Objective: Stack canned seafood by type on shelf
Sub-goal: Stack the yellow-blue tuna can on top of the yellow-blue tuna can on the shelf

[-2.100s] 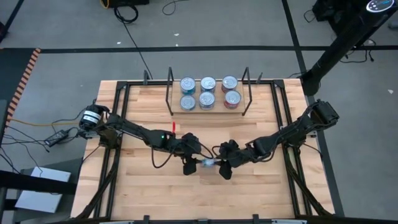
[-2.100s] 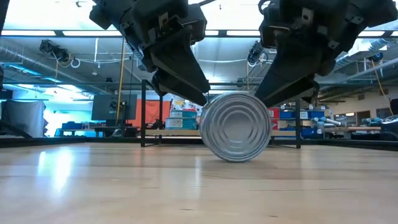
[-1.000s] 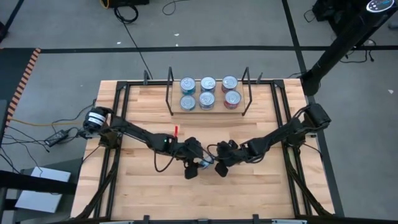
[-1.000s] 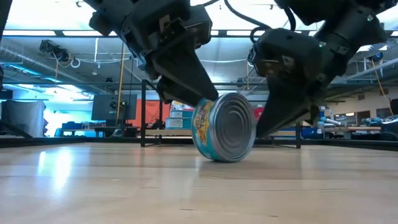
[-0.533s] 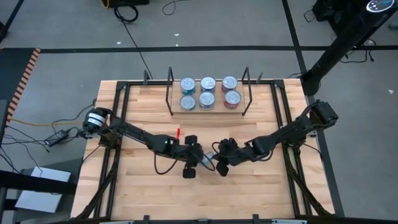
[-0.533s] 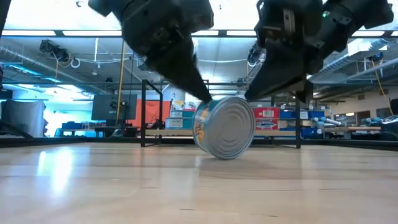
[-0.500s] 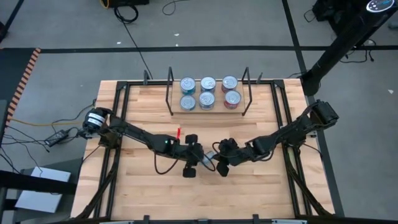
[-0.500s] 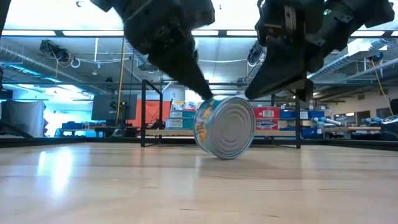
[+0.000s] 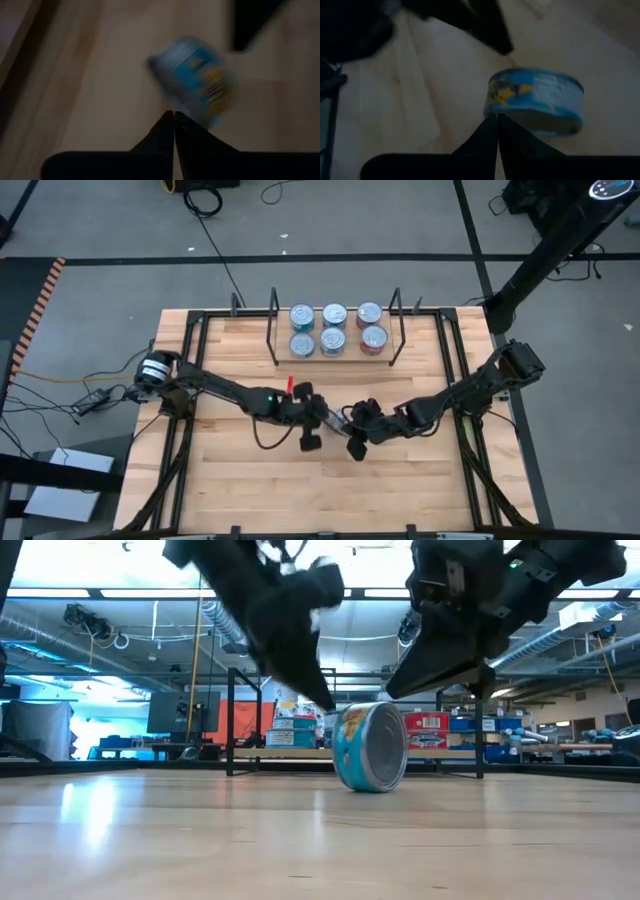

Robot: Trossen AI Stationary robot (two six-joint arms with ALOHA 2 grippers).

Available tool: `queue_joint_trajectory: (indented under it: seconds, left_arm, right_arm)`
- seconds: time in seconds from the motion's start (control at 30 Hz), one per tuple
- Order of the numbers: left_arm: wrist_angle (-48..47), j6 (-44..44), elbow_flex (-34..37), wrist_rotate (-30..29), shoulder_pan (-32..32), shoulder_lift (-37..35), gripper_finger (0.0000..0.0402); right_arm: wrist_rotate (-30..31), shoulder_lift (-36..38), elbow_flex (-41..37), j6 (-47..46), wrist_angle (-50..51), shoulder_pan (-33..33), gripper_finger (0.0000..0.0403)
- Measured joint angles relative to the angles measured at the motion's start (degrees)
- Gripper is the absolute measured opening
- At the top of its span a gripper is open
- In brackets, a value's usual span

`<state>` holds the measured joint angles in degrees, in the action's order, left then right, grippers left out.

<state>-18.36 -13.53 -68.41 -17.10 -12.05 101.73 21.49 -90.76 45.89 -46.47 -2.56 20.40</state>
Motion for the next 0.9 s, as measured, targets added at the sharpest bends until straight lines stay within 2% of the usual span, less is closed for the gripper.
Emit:
queue_joint_trajectory:
  seconds: [0.1,0.23,0.33,0.4,0.57,0.7,0.8,0.9]
  left_arm:
    - [6.5,-3.3,4.3,1.1,1.8,-0.1,0.0005]
    - [19.6,-6.1,10.7,9.0,3.4,-0.2,0.0004]
    - [27.6,-6.1,12.9,12.5,3.5,-0.2,0.0003]
    - [28.5,-4.9,13.0,13.9,3.4,-0.2,0.0002]
    - [26.8,-4.8,12.0,13.0,3.1,-0.2,0.0002]
    - [27.0,-5.1,11.9,11.3,3.3,-0.2,0.0002]
    - [27.7,-5.2,11.9,11.2,3.5,-0.2,0.0001]
    - [27.2,-5.2,11.9,11.2,3.7,-0.2,0.0001]
  right_arm:
    - [0.1,0.0,0.0,1.3,-0.1,-1.5,0.0022]
    - [2.0,0.0,0.0,1.9,-0.2,-2.7,0.0014]
    - [4.4,0.0,0.0,-0.7,1.5,-2.6,0.0010]
    - [5.2,0.1,0.2,-3.5,3.7,-2.6,0.0010]
    - [6.6,0.3,0.3,-7.5,8.8,-1.5,0.0016]
    - [3.2,-0.6,-0.3,-9.7,13.4,-0.4,0.0014]
    - [4.2,0.2,0.1,-15.1,16.5,-0.2,0.0012]
    - [3.9,-0.3,-0.2,-15.7,18.5,0.2,0.0012]
